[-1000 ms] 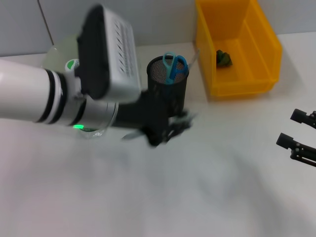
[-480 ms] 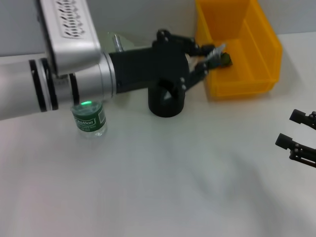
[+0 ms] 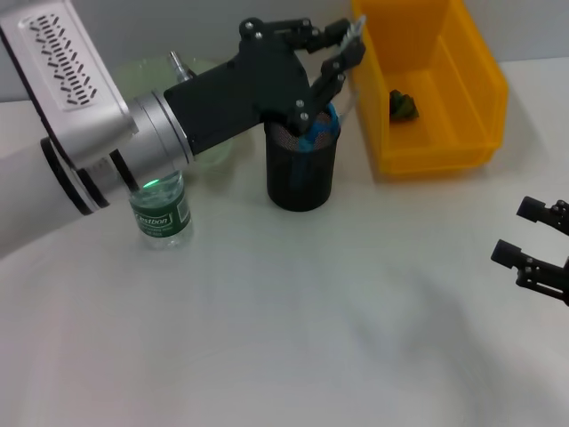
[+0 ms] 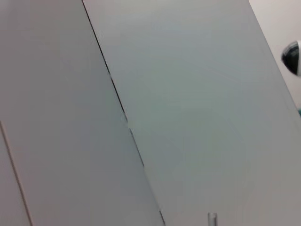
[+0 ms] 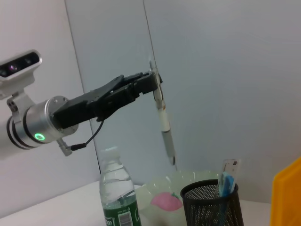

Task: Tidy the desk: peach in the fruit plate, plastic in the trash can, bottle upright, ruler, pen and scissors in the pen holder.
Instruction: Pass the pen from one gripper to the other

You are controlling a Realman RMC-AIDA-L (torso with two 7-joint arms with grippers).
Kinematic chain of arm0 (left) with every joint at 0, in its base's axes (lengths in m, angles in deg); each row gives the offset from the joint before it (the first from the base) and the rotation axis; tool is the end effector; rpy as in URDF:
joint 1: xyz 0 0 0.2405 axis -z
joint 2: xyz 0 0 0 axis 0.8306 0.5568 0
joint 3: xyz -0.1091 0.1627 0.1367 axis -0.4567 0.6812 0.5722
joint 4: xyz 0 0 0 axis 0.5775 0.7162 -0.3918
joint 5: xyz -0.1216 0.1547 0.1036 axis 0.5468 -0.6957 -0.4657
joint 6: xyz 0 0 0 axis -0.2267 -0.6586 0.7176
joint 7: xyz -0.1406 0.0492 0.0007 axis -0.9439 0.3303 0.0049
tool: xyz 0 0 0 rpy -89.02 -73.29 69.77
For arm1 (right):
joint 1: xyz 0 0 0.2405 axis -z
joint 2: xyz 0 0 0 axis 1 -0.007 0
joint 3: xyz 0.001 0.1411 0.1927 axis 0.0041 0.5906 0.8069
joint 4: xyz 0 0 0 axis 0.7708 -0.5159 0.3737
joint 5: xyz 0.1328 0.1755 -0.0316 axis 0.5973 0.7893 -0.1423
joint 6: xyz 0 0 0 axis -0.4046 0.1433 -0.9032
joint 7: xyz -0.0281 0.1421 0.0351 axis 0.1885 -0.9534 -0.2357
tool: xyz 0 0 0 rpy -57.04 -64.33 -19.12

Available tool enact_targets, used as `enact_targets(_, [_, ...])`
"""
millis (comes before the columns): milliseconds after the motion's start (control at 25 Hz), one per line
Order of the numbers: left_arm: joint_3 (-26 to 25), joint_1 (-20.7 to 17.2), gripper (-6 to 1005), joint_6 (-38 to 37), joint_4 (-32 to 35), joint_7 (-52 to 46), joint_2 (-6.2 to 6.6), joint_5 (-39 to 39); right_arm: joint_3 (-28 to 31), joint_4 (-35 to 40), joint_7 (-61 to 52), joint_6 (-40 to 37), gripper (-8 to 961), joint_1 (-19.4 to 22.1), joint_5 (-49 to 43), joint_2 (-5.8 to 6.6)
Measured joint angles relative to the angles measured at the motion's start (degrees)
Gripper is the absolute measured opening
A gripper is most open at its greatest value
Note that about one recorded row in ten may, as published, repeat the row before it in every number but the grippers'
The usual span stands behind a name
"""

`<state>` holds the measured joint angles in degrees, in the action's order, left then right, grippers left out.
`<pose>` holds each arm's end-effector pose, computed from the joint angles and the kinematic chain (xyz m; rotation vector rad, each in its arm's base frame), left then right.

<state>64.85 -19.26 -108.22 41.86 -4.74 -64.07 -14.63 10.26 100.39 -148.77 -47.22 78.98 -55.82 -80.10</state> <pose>-0.1086 0.3747 -0.0555 -2.3771 0.2707 -1.0630 0.3396 0.2324 0.0550 -2.2885 0.5718 0.9446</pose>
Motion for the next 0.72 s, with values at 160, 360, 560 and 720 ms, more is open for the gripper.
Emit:
enact_targets(160, [0.6, 2.7, 201, -2.4, -5.4, 2.8, -0.01, 4.8, 0.2, 0.0, 0.6, 0.0, 813, -0.3, 0.0, -0.34])
enact_targets(360, [0.7, 2.7, 202, -2.5, -5.6, 2.9, -0.01, 5.8, 0.4, 0.0, 1.2, 0.1, 813, -0.7, 0.0, -0.58])
enact_targets(560, [1.0, 2.7, 202, -1.8, -6.5, 3.1, -0.01, 9.4, 0.5, 0.0, 3.3, 0.2, 812, -0.9, 0.4, -1.41])
enact_targets(720, [1.2, 2.5, 202, -1.4, -7.7, 5.2, -0.01, 11.6, 0.6, 0.0, 3.9, 0.7, 812, -1.8, 0.5, -2.01])
